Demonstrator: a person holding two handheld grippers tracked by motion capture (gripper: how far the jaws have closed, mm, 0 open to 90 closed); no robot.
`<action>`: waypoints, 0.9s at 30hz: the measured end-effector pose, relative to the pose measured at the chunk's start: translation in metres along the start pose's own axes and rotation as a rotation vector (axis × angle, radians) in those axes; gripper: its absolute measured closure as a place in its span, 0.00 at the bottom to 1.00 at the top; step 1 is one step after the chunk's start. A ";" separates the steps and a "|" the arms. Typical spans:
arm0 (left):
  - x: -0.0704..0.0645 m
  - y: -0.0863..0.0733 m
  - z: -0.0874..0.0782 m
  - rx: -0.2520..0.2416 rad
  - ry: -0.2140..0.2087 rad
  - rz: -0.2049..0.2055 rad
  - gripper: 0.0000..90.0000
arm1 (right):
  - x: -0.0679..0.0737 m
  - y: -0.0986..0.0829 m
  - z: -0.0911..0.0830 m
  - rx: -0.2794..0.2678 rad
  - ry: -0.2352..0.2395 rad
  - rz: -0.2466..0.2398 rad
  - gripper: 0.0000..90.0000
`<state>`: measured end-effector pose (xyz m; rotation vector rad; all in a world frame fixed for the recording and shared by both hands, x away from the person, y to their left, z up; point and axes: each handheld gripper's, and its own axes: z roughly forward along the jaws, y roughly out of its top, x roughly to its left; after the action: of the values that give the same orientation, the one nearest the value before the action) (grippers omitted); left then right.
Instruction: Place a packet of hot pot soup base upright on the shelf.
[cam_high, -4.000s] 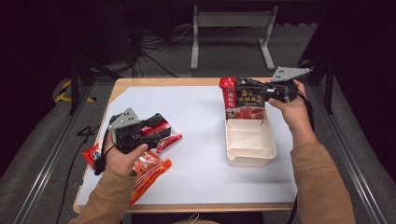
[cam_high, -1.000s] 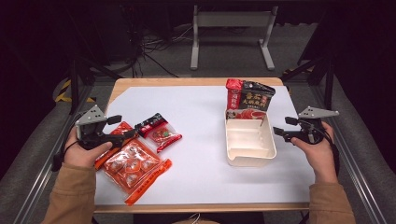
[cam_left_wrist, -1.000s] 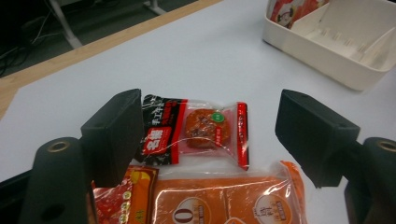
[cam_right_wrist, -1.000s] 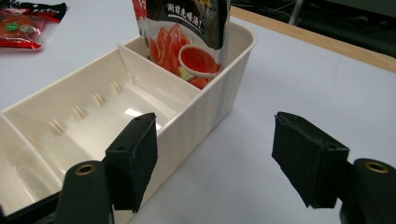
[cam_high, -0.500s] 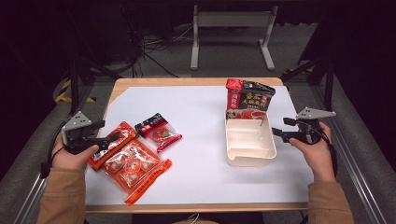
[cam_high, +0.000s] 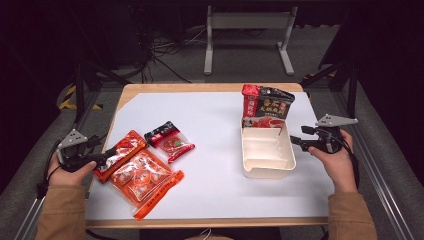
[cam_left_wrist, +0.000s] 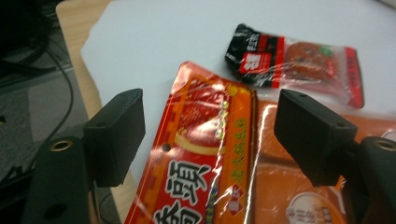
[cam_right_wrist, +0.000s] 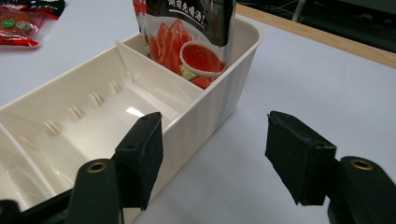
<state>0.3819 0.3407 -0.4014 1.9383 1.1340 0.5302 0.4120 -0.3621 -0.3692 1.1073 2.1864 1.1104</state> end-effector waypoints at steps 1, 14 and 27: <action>0.001 -0.002 0.001 0.012 0.011 -0.002 0.28 | 0.000 0.000 0.000 0.000 0.000 0.000 0.40; 0.023 -0.025 0.013 0.099 0.034 -0.088 0.22 | -0.001 -0.003 0.001 0.003 -0.005 0.008 0.38; 0.034 -0.042 0.025 0.195 0.004 -0.141 0.20 | -0.001 -0.004 0.001 0.000 -0.005 0.009 0.37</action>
<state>0.3947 0.3706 -0.4510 2.0027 1.3554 0.3587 0.4118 -0.3638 -0.3730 1.1206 2.1798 1.1100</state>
